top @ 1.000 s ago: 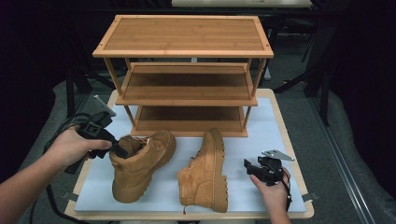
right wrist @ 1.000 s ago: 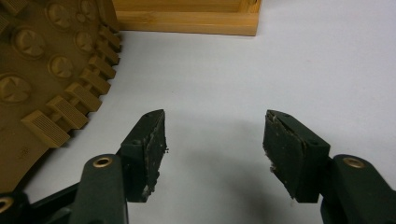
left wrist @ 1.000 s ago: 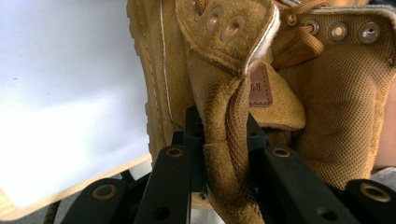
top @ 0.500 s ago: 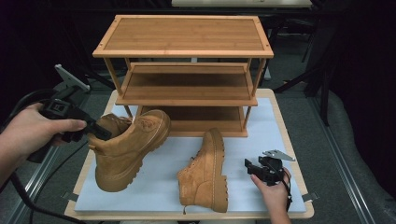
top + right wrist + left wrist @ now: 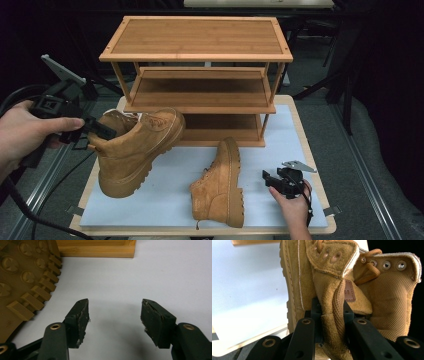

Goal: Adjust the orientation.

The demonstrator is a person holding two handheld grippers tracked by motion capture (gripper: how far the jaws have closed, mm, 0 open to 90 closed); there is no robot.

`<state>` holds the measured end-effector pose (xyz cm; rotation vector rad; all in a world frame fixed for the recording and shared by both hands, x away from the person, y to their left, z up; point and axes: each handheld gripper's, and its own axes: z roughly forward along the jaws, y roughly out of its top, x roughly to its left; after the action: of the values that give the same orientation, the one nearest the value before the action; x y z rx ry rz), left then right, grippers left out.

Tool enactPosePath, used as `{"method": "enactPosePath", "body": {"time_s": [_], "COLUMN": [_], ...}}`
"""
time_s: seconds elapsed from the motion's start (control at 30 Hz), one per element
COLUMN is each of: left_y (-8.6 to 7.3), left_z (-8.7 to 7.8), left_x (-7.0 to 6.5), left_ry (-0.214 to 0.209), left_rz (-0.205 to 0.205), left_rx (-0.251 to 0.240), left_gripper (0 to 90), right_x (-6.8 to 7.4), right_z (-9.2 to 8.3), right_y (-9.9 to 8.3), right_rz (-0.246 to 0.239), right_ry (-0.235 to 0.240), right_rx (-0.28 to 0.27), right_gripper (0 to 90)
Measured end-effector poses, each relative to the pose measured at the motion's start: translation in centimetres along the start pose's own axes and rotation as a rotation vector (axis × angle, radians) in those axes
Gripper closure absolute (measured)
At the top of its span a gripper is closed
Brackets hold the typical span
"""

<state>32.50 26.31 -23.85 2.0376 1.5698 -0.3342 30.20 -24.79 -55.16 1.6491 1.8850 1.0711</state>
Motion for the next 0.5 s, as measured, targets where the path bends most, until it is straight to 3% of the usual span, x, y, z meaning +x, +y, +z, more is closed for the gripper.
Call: {"method": "enactPosePath", "body": {"time_s": [0.1,0.27,0.5], "left_y": [0.1,0.8,2.9], "left_z": [-0.5,-1.0,0.5], "left_x": [-0.2,-0.2,0.3], "left_ry": [-0.013,-0.043,-0.070], "left_rz": [0.002,0.008,0.000], "left_rx": [-0.022,-0.105,-0.202], "left_gripper": [79.4,79.5,79.5], "right_x": [-0.1,-0.2,-0.4], "right_z": [0.0,-0.1,-0.2], "right_y": [0.0,0.0,0.0], "right_rz": [0.011,0.017,0.037], "right_ry": [0.008,0.013,0.024], "right_rx": [-0.006,-0.012,-0.029], "right_gripper": [39.5,39.6,40.7]}}
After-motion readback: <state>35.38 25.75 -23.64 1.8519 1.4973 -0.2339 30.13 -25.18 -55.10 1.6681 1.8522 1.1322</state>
